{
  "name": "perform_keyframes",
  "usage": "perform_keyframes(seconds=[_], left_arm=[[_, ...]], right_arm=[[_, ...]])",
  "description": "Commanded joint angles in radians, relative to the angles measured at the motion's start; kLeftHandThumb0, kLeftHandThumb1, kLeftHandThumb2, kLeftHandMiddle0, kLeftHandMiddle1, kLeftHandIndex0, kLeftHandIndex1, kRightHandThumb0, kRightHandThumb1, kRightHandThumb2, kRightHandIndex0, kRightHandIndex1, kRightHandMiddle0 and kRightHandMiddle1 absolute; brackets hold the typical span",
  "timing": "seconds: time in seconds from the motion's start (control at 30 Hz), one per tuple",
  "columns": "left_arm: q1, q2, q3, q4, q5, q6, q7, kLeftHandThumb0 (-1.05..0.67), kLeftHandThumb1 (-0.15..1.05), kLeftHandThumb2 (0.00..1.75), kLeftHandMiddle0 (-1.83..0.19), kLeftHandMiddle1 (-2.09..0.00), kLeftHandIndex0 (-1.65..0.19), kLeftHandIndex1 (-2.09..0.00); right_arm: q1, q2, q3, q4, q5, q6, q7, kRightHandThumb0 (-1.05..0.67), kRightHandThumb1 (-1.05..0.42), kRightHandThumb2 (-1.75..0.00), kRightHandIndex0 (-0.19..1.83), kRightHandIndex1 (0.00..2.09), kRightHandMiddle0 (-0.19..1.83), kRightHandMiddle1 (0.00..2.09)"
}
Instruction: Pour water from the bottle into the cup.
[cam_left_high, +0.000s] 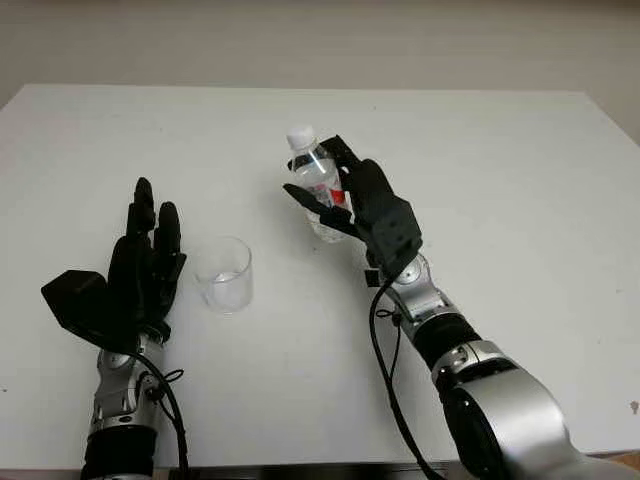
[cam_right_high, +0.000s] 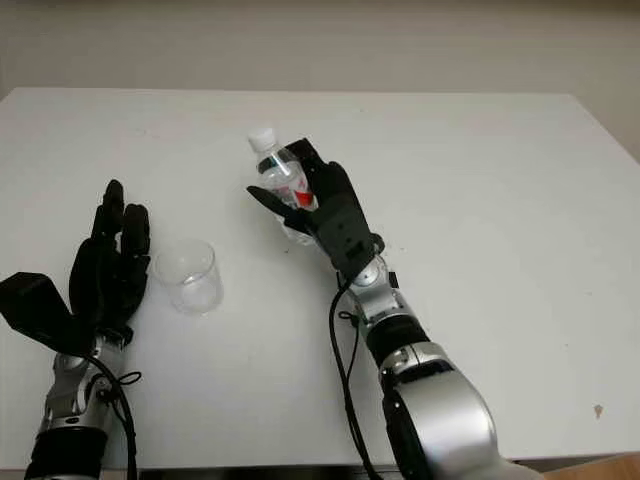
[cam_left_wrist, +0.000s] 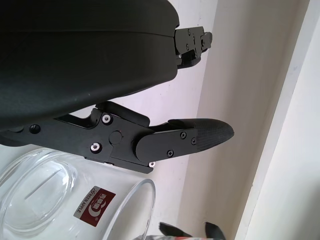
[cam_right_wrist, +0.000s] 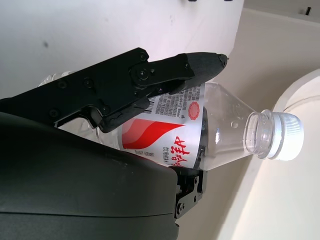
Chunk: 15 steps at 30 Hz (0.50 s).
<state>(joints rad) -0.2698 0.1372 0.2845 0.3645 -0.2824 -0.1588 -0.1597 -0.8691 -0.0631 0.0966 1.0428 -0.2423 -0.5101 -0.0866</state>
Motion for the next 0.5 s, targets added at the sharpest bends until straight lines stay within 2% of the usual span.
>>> perform_keyframes(seconds=[0.0, 0.17, 0.47], left_arm=[[0.003, -0.001, 0.003, 0.013, -0.004, 0.007, -0.001, -0.61, 1.05, 0.50, 0.10, -0.05, 0.11, -0.05], [0.005, -0.004, 0.003, 0.007, -0.010, 0.014, -0.004, -0.61, 1.05, 0.48, 0.11, -0.05, 0.12, -0.05], [0.010, -0.006, 0.004, 0.015, -0.003, 0.006, 0.004, -0.62, 1.05, 0.47, 0.09, -0.06, 0.11, -0.06]], right_arm=[[-0.051, -0.014, 0.016, -0.006, -0.018, -0.008, -0.001, -0.34, -1.05, -0.36, 1.45, 2.09, 1.11, 2.09], [-0.105, -0.048, 0.085, 0.028, -0.116, -0.026, -0.028, -0.34, -1.05, -0.36, 1.34, 2.09, 0.97, 2.09], [-0.180, -0.086, 0.211, 0.085, -0.279, -0.073, -0.123, -0.40, -1.05, -0.28, 1.36, 2.09, 0.96, 2.09]])
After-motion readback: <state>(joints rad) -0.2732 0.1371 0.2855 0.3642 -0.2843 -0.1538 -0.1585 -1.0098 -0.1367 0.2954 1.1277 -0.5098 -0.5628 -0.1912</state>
